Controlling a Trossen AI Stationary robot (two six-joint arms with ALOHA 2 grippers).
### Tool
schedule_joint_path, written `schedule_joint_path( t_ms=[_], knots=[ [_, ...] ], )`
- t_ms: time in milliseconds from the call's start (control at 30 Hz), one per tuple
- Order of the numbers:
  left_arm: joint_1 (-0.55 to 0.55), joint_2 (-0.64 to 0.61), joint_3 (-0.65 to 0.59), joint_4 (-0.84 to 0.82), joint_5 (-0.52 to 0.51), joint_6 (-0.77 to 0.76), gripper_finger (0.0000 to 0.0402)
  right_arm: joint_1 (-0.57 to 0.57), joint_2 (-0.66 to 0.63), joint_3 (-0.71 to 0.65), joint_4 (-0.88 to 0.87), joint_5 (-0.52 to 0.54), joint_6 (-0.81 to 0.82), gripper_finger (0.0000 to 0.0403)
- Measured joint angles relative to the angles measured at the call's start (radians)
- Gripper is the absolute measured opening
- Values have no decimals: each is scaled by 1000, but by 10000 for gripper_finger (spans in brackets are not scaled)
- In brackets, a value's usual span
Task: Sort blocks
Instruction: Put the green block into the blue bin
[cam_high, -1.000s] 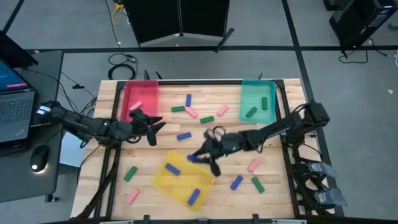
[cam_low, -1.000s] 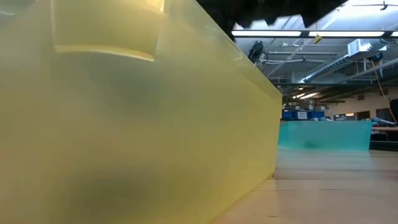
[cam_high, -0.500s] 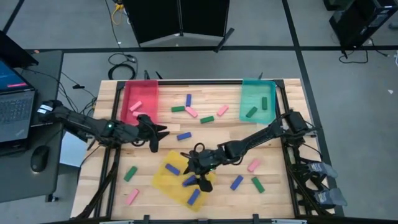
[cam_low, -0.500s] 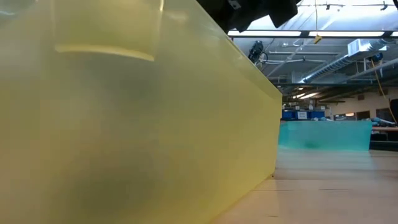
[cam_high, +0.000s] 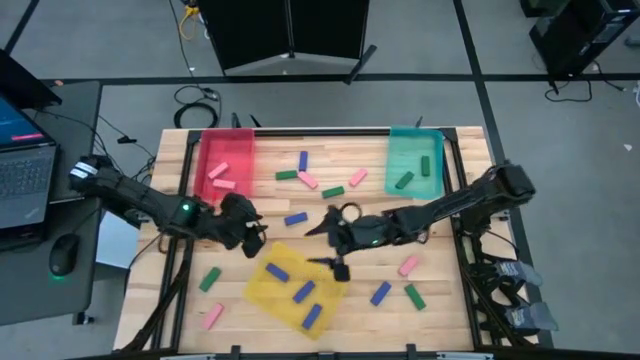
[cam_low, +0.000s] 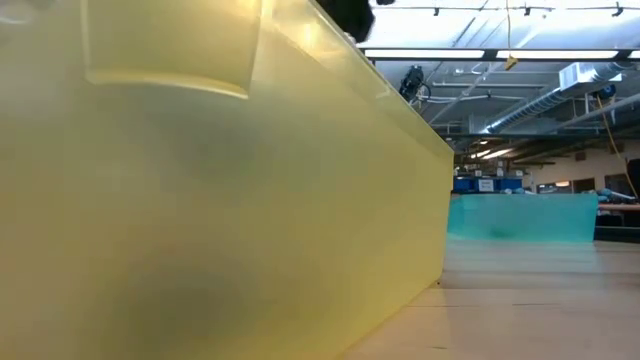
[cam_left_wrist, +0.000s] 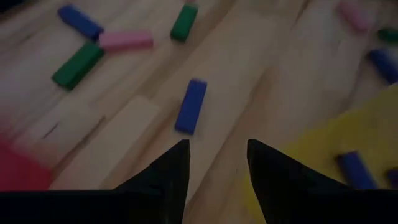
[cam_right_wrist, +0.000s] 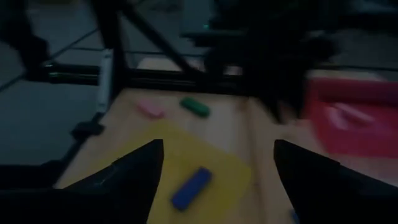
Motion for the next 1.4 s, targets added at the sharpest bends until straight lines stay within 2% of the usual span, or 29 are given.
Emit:
schedule_joint_path(
  t_ms=[100,200,367,633,767,867,1033,1233,1400],
  knots=[
    [-17,61,48,-80,0,-25,168,-15,-93,-106,39,54,3,301],
    [-16,112,69,-69,5,-26,168,-32,-187,-227,125,91,25,292],
    [-40,174,79,-108,101,-69,168,-47,-343,-412,178,155,86,286],
    [-154,184,79,-294,235,-336,168,-48,-534,-583,196,237,121,288],
    [-211,185,82,-372,361,-527,168,-52,-571,-612,206,247,119,284],
    [-254,185,82,-411,418,-661,168,-53,-572,-614,209,247,106,284],
    [-311,215,82,-487,524,-810,168,-53,-557,-614,220,247,95,285],
    [-362,317,82,-511,652,-865,187,-53,-549,-614,218,247,93,276],
    [-392,397,82,-419,676,-866,213,-53,-549,-614,226,247,93,269]
  ],
)
